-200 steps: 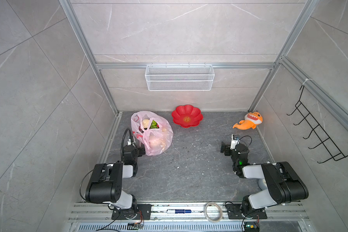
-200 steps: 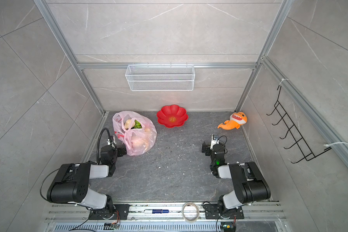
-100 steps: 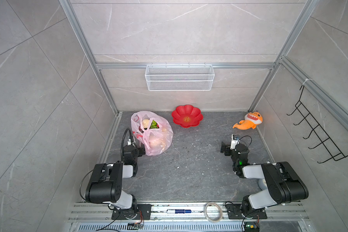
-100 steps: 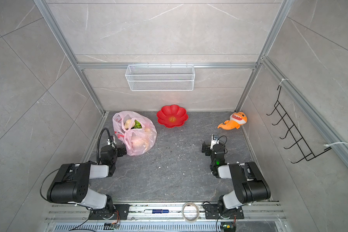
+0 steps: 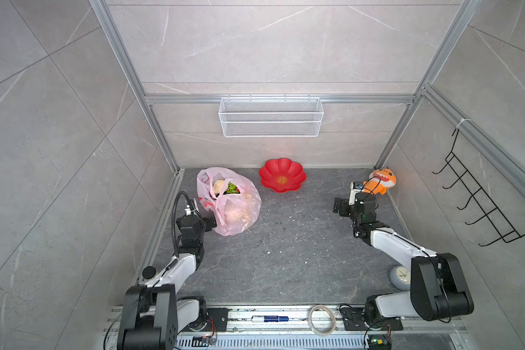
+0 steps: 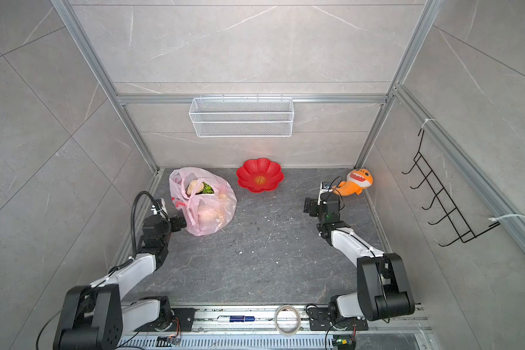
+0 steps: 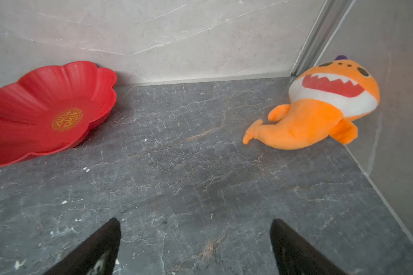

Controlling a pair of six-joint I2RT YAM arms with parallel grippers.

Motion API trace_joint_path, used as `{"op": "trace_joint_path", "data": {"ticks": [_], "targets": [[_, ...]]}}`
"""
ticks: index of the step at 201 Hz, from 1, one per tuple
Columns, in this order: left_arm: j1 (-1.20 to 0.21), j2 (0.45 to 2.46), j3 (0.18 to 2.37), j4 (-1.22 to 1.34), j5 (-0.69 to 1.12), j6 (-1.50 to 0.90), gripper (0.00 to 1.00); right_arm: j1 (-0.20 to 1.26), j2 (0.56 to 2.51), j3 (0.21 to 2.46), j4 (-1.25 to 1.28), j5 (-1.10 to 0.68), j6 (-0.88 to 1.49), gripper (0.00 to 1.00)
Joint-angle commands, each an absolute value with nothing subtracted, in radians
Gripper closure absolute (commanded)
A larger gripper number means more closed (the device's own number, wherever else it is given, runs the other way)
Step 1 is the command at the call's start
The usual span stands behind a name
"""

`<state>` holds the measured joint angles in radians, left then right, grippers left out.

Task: Take fruits out of the plastic bag
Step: Move the plate to the center of the table.

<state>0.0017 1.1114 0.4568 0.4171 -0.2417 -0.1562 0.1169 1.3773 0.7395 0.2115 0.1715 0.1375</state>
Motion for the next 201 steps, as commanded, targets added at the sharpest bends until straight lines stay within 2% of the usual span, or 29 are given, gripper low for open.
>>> {"op": "trace_joint_path", "data": {"ticks": [1,10,29,59,83,111,144,177,201], "targets": [[0.004,0.989,0.549,0.133,-0.271,-0.359,0.0,0.116,1.307,0.758,-0.085,0.194,0.311,0.01],[0.005,0.962,0.564,0.102,-0.204,-0.368,0.0,0.112,1.281,0.766,-0.125,0.164,0.34,0.01],[0.002,0.915,0.628,-0.046,-0.195,-0.438,0.0,0.11,1.23,0.794,-0.213,0.085,0.368,0.01],[-0.02,0.826,0.696,-0.243,-0.232,-0.497,0.0,0.115,1.168,0.851,-0.342,-0.043,0.387,0.01],[-0.093,0.782,0.77,-0.377,-0.304,-0.5,0.0,0.143,1.145,0.864,-0.368,-0.129,0.404,0.01],[-0.204,0.809,0.849,-0.502,-0.396,-0.516,0.0,0.195,1.176,0.915,-0.425,-0.114,0.472,0.0],[-0.349,0.933,0.938,-0.565,-0.466,-0.528,0.0,0.3,1.257,1.017,-0.459,-0.031,0.529,0.0],[-0.449,1.076,1.011,-0.572,-0.447,-0.535,0.0,0.384,1.415,1.157,-0.454,0.097,0.619,0.0],[-0.478,1.15,1.038,-0.566,-0.413,-0.544,0.0,0.411,1.535,1.211,-0.359,0.128,0.662,0.03]]}}
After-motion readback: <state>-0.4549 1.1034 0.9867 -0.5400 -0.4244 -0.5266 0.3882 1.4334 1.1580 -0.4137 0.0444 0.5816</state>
